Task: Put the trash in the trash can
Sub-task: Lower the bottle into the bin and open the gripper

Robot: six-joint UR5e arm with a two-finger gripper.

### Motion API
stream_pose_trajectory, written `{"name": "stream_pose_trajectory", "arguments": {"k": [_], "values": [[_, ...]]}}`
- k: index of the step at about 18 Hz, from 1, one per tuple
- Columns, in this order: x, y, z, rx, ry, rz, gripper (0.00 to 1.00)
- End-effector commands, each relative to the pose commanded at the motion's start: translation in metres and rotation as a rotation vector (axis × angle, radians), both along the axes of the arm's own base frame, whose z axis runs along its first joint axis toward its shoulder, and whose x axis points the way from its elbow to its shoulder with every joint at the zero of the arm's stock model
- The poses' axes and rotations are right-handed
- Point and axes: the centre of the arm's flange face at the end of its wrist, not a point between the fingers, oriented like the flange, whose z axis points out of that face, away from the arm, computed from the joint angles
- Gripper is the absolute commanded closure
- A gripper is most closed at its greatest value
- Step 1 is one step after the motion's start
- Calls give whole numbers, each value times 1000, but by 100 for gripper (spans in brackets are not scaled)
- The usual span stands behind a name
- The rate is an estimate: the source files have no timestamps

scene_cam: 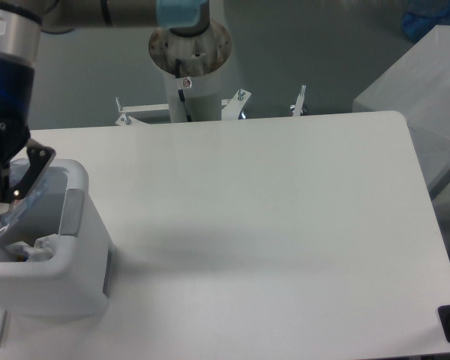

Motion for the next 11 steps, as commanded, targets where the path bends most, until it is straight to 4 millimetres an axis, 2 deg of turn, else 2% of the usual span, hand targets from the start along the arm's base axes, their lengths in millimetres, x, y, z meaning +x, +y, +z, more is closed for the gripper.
{"name": "stream_pose_trajectory", "arguments": {"k": [4,7,9,10,11], "values": [[-1,8,-13,-19,-5,-7,59],[-1,10,-20,-30,-9,-7,54],[-1,10,-26,-40,-15,-6,37],[-1,9,-31,-49,-19,-6,0],[0,7,-34,-57,-21,-9,0]]}}
